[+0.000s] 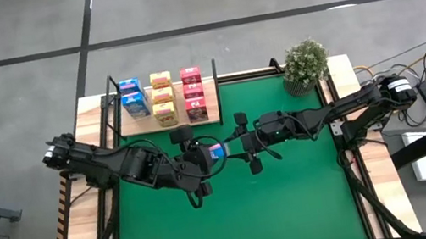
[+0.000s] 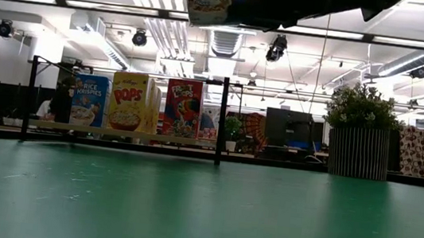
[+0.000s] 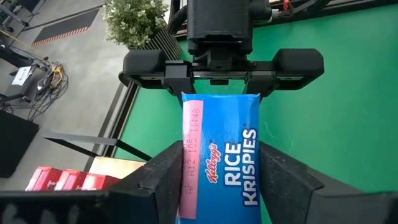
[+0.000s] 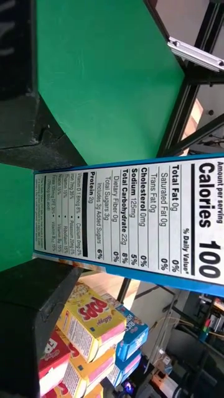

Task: Stack cereal on shelf
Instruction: Put the blue cereal box aligned with the blue cereal box on the shelf

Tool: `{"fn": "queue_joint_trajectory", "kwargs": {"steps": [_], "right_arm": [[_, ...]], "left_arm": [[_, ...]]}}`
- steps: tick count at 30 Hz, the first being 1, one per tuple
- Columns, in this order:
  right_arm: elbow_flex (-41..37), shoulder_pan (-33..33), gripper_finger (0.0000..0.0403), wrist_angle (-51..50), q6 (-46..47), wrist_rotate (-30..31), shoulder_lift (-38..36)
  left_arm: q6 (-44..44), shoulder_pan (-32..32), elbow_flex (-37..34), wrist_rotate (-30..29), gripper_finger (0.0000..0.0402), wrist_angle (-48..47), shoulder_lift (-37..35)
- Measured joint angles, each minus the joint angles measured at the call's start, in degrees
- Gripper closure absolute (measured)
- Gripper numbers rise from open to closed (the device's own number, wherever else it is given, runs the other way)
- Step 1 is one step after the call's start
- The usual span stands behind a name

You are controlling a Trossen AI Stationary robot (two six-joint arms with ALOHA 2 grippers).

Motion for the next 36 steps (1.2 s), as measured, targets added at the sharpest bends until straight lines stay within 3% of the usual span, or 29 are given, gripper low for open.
{"fn": "queue_joint_trajectory", "kwargs": {"steps": [5,12,21,29,36], "right_arm": [[0.0,0.0,0.0207,0.0,0.6,-0.1,0.0],[0.0,0.0,0.0156,0.2,1.2,0.0,-0.2],[0.0,0.0,0.0101,-3.9,7.5,0.0,-4.8],[-0.1,0.0,0.0098,-8.8,11.1,-0.6,-8.0],[-0.4,0.0,0.0109,-9.4,11.0,-0.7,-8.2]], "left_arm": [[0.0,0.1,0.0,0.0,0.0243,0.0,0.0],[1.5,0.2,0.0,0.3,0.0244,-1.6,0.0],[-6.7,0.2,0.0,0.3,0.0245,-18.2,-2.0],[-17.6,0.0,-0.1,0.2,0.0245,-32.4,-5.9],[-19.5,0.0,-0.6,0.0,0.0245,-34.3,-9.6]]}}
